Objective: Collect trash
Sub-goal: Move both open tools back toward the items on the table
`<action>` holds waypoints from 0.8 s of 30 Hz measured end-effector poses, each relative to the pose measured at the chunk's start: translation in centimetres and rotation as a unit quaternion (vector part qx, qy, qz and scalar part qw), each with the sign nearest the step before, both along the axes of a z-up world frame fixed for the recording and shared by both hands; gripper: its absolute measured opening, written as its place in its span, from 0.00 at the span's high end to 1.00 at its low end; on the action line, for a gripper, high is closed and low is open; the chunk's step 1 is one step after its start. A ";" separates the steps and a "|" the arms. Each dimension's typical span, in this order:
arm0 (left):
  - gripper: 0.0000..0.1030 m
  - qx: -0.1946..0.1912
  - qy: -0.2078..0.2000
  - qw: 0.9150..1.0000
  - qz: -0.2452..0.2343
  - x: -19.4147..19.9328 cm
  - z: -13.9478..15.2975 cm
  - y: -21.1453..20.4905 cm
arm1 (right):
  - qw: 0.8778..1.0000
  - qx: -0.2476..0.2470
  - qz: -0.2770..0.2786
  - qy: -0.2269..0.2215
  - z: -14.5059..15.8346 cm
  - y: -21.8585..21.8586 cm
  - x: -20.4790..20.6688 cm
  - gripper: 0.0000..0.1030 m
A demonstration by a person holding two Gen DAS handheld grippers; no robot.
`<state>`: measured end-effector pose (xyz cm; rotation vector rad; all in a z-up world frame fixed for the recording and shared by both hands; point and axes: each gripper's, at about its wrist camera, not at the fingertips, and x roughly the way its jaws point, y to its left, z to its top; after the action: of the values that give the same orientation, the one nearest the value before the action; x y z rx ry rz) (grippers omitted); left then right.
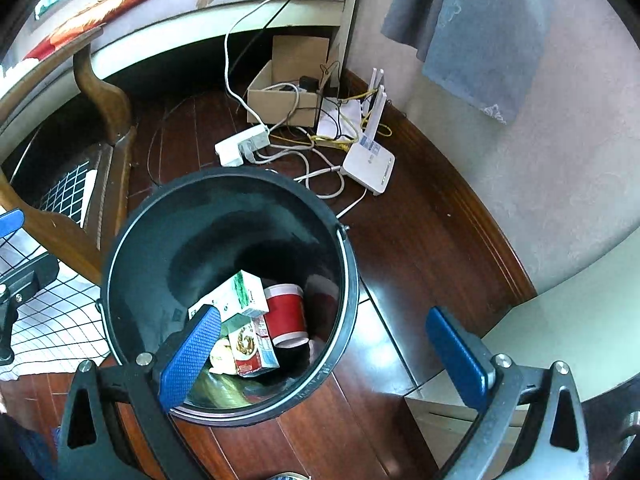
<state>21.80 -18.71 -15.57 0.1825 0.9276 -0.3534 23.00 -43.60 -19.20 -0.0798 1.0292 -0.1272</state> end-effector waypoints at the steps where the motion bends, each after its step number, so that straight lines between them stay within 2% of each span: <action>1: 0.01 0.000 -0.001 1.000 0.000 -0.1 0.1 -0.1 | 1.000 0.002 0.000 -0.001 0.2 0.0 -0.1 0.00; 24: 0.01 0.005 -0.040 0.999 0.011 -2.1 4.1 0.6 | 0.999 0.005 0.016 -0.050 4.4 1.1 -2.3 0.00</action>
<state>19.67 -18.10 -11.50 0.1951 0.8519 -0.3190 20.67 -42.46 -14.79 -0.0801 0.9279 -0.0968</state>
